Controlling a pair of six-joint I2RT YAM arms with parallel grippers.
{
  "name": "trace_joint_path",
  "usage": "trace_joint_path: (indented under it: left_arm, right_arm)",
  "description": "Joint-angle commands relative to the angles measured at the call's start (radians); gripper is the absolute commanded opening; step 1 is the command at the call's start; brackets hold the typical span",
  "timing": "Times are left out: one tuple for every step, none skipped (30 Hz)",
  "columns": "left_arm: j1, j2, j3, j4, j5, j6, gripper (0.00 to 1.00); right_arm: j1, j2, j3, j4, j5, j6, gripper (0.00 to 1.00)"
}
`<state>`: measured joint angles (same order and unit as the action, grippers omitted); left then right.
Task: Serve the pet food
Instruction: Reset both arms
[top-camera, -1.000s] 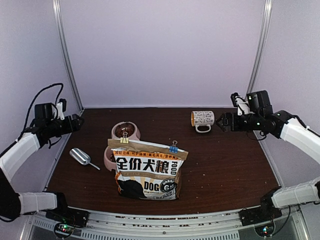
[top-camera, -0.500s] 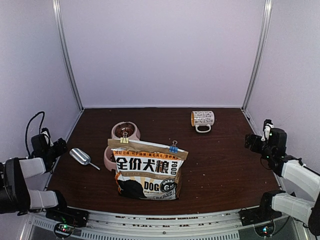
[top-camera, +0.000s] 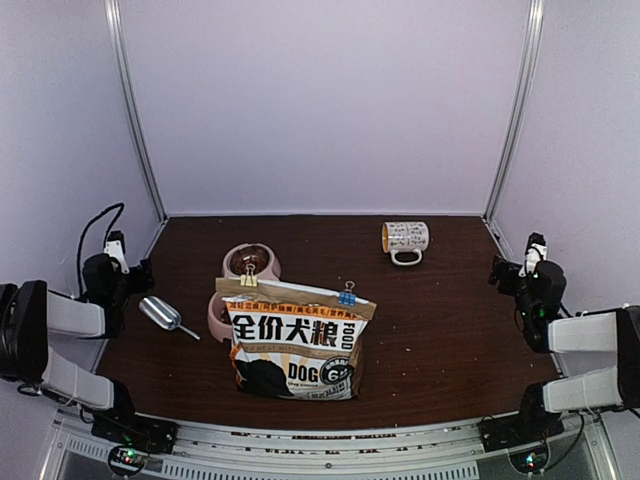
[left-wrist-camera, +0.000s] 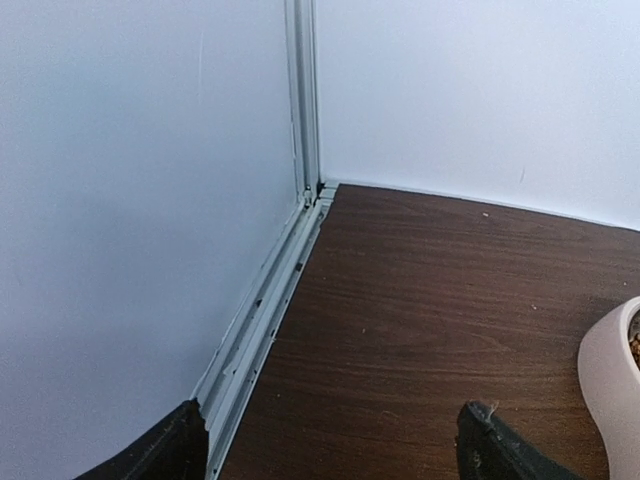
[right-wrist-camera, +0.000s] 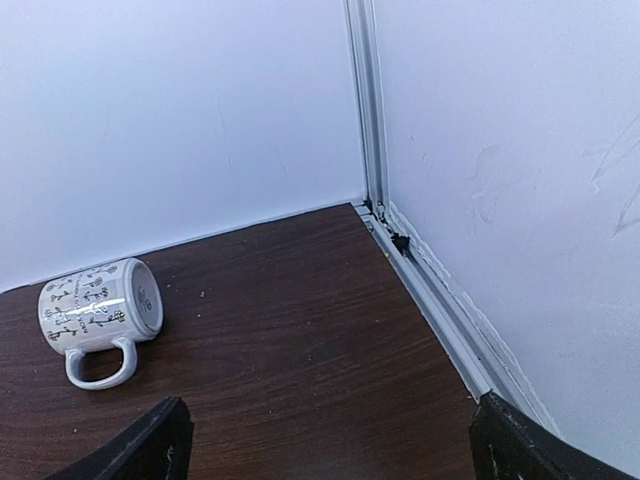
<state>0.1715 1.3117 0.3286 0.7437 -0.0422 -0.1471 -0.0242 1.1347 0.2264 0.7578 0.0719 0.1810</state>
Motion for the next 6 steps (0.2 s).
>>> trace_joint_path:
  left_arm:
    - [-0.011,0.006,0.012,0.138,-0.013,0.05,0.89]
    - [-0.013,0.005,0.01,0.142,-0.012,0.051,0.89]
    - [-0.014,0.007,0.008,0.147,-0.011,0.053,0.89]
    - [-0.014,0.006,0.007,0.146,-0.011,0.054,0.88]
    - [-0.016,0.006,0.007,0.147,-0.014,0.055,0.89]
    - [-0.017,0.006,0.006,0.149,-0.016,0.054,0.89]
  right_arm:
    - [-0.005,0.053,0.026,0.146,0.014,-0.034,0.98]
    - [-0.006,0.057,0.029,0.144,0.02,-0.033,0.98]
    - [-0.006,0.062,0.027,0.155,0.025,-0.033,0.98]
    - [-0.005,0.069,0.021,0.173,0.026,-0.036,0.98]
    - [-0.005,0.075,0.016,0.191,0.025,-0.041,0.98]
    - [-0.005,0.078,0.012,0.207,0.025,-0.043,0.98]
